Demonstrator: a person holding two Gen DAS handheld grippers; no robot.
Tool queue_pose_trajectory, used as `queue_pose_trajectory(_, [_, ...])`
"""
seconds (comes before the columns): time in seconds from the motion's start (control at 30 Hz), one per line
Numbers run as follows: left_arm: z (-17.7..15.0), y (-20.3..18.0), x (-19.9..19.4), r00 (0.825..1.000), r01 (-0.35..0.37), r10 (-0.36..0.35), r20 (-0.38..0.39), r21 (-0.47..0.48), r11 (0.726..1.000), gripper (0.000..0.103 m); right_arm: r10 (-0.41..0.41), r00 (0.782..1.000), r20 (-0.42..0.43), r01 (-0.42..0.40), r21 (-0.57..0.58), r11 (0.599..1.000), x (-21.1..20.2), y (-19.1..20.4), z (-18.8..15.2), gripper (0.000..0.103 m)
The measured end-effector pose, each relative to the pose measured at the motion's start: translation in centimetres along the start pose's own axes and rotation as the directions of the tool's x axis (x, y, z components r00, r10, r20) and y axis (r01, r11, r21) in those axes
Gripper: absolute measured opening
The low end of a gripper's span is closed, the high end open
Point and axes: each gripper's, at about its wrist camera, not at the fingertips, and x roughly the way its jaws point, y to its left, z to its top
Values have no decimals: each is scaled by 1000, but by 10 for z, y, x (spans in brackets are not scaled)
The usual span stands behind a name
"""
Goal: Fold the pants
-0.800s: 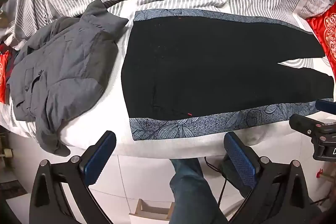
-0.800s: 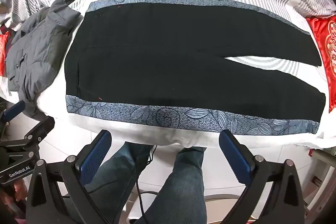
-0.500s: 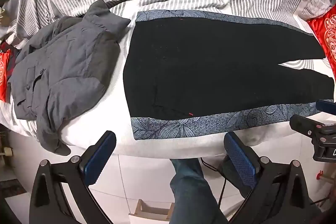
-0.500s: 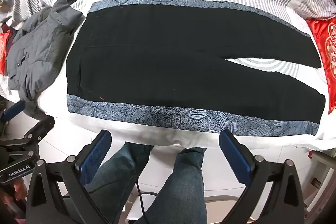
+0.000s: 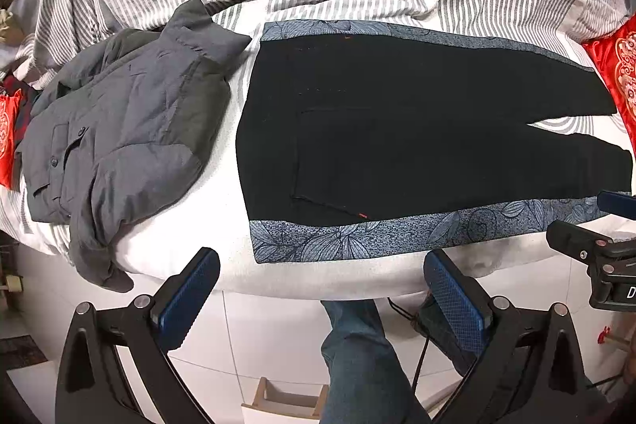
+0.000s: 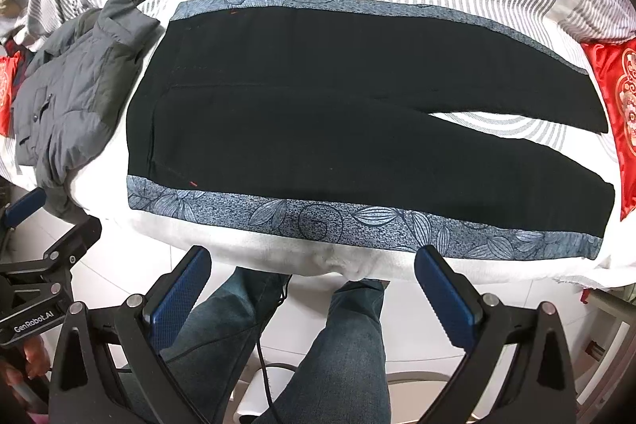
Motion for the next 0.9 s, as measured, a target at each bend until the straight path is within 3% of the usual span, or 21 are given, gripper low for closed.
queue_pose_trajectory(0.13, [0, -2, 0, 1000, -2, 2, -7, 6, 1000, 103, -2, 1000, 17, 2, 0, 1000, 0, 0, 0, 102])
queue_pose_trajectory(0.37, [0, -3, 0, 998, 25, -25, -54, 6, 1000, 103, 2, 1000, -30, -2, 7, 1000, 0, -2, 1, 102])
queue_pose_trajectory(0.9, [0, -7, -1, 999, 16, -16, -52, -1, 1000, 103, 39, 999, -14, -39, 17, 999, -2, -16, 2, 102])
